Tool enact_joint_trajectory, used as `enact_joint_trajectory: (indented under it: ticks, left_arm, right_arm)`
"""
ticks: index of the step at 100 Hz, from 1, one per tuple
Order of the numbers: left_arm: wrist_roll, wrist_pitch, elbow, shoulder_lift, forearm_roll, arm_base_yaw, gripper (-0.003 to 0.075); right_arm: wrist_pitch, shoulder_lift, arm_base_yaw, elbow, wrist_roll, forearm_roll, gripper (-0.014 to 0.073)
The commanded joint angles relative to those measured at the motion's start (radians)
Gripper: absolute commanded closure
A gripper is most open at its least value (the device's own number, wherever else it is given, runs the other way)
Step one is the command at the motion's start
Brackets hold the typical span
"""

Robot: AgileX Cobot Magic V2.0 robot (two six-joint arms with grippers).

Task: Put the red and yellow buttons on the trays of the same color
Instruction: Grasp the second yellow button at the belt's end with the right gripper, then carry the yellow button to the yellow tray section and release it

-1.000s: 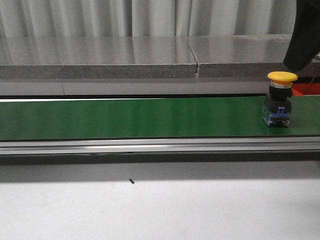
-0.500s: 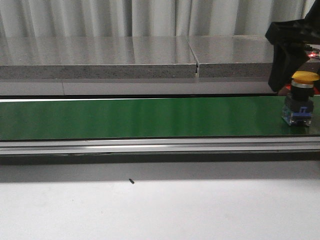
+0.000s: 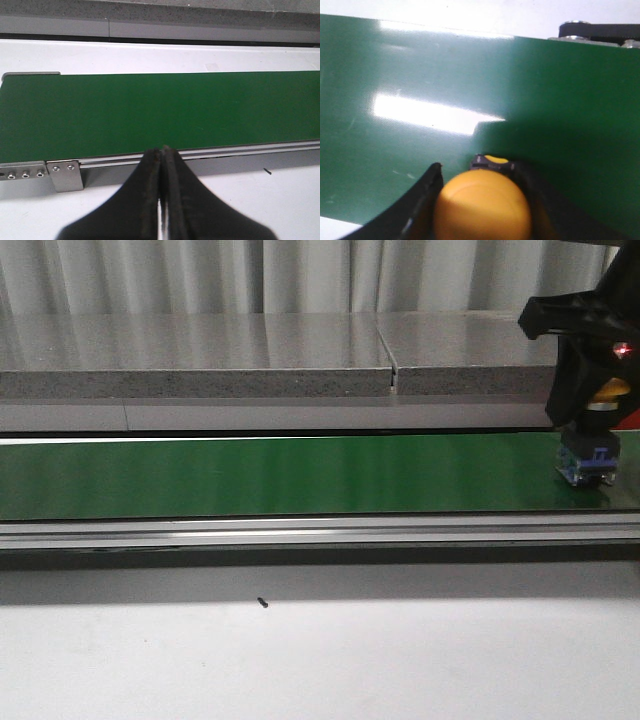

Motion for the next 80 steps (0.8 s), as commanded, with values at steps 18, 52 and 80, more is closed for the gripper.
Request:
enact_joint_trajectory:
  ticks: [18, 52, 80]
  left_arm:
    - [-0.005, -0.08, -0.028, 0.003, -0.004, -0.006, 0.0741]
    - [-0.005, -0.08, -0.028, 0.003, -0.004, -0.006, 0.0741]
    - [-0.005, -0.08, -0.028, 0.003, -0.004, -0.006, 0.0741]
  right_arm:
    - [-0.016, -0.165, -0.048, -0.004, 0.052, -0.048, 0.0508]
    - [0.005, -0.332, -0.271, 0.144, 0.138, -0.087, 0.0508]
    - [0.016, -0.384, -0.46, 0.242, 0.141, -0.099, 0.0508]
